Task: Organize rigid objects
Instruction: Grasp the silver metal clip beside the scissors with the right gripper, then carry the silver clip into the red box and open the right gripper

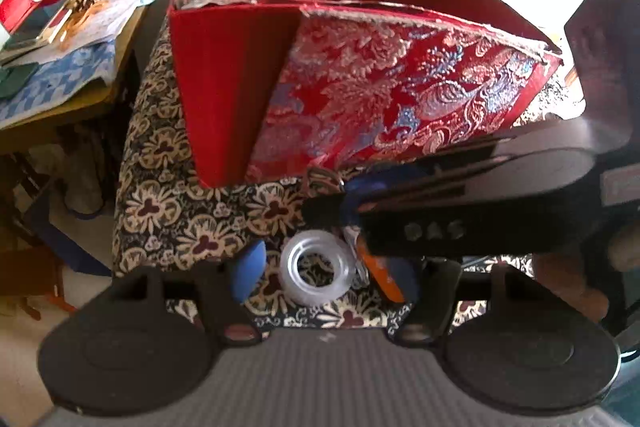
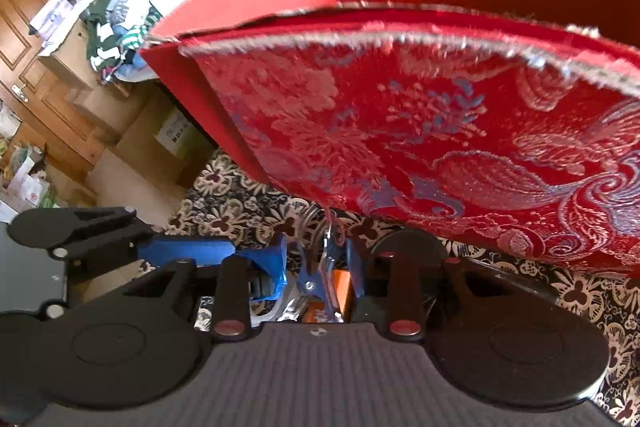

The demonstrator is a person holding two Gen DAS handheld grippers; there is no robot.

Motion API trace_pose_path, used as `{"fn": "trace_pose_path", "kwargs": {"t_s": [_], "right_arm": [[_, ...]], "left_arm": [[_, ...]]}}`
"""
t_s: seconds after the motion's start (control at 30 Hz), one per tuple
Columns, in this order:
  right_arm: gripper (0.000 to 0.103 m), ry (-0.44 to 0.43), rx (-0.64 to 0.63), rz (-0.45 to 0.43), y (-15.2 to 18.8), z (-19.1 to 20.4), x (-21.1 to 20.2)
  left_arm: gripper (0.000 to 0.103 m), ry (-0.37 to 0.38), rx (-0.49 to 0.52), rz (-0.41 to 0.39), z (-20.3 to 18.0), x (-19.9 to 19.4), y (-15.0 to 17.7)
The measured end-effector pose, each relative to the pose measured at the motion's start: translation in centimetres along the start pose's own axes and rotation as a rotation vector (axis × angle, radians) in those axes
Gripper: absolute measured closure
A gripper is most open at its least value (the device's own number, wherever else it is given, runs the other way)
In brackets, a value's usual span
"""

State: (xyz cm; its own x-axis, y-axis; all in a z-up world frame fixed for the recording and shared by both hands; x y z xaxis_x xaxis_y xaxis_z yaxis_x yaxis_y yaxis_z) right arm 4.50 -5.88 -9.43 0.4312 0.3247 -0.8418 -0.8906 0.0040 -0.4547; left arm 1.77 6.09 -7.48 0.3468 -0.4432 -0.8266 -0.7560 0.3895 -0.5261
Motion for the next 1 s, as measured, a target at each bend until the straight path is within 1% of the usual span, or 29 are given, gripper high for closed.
{"fn": "trace_pose_path", "kwargs": {"t_s": [0.03, 0.13, 0.23, 0.27, 0.3, 0.33, 0.37, 0.43, 0.47, 0.5, 0.53, 0.63, 0.8, 1.0], "right_arm": [[0.091, -0.004, 0.012, -0.004, 0.1, -0.2, -0.1], [0.093, -0.035, 0.056, -0.011, 0.0, -1.1, -0.4], [0.099, -0.057, 0.085, -0.021, 0.2, -1.7, -0.8], [0.1, -0.067, 0.088, -0.028, 0.2, -1.8, -1.0], [0.1, -0.07, 0.09, -0.032, 0.3, -1.9, -1.1], [0.101, -0.072, 0.09, -0.036, 0.3, -1.9, -1.2], [0.101, -0.073, 0.089, -0.041, 0.5, -2.0, -1.3], [0.101, -0.073, 0.093, -0.049, 0.9, -2.5, -1.7], [0.101, -0.076, 0.105, -0.051, 1.0, -2.8, -1.8], [0.101, -0.081, 0.116, -0.054, 1.2, -3.1, -2.0], [0.101, -0.085, 0.127, -0.058, 1.3, -3.3, -2.1], [0.101, -0.089, 0.141, -0.081, 1.5, -3.6, -3.1], [0.101, -0.083, 0.148, -0.141, 1.6, -3.4, -5.8], [0.101, -0.059, 0.159, -0.244, 2.3, -3.7, -10.2]], "left_arm": [[0.034, -0.002, 0.004, -0.002, 0.0, 0.1, -0.1], [0.034, -0.013, 0.013, -0.011, -0.1, 0.4, -0.4], [0.038, 0.0, 0.011, -0.017, -0.1, 0.6, -0.8], [0.042, 0.006, 0.013, -0.016, -0.2, 0.7, -0.9], [0.048, 0.009, 0.017, -0.014, -0.4, 0.8, -1.0], [0.051, 0.01, 0.02, -0.011, -0.5, 0.9, -1.2], [0.056, 0.014, 0.023, -0.009, -0.7, 1.1, -1.4], [0.061, 0.028, 0.023, -0.009, -0.9, 1.2, -1.6], [0.066, 0.036, 0.023, -0.009, -1.0, 1.3, -1.7], [0.068, 0.045, 0.021, -0.006, -1.0, 1.4, -1.8], [0.069, 0.059, 0.017, -0.002, -1.1, 1.5, -2.0], [0.072, 0.067, 0.011, -0.007, -1.3, 1.4, -2.0], [0.08, 0.088, 0.018, -0.034, -2.3, -0.1, -2.5], [0.08, 0.14, 0.058, -0.092, -4.1, -3.0, -3.4]]}}
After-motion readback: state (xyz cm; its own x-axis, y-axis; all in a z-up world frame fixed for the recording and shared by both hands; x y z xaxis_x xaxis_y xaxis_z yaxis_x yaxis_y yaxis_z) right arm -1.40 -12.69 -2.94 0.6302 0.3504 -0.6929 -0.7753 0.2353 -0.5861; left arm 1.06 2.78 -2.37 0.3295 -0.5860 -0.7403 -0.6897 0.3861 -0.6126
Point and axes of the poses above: each gripper's, at about its wrist camera, not at the fingertips, and x roughly the way its jaws point, z to its left, y to its underside, the point moved 2 cm from there along x, roughly the way its jaws point, and after that the axes turned 2 degrees about z, right-handed, at the moved point
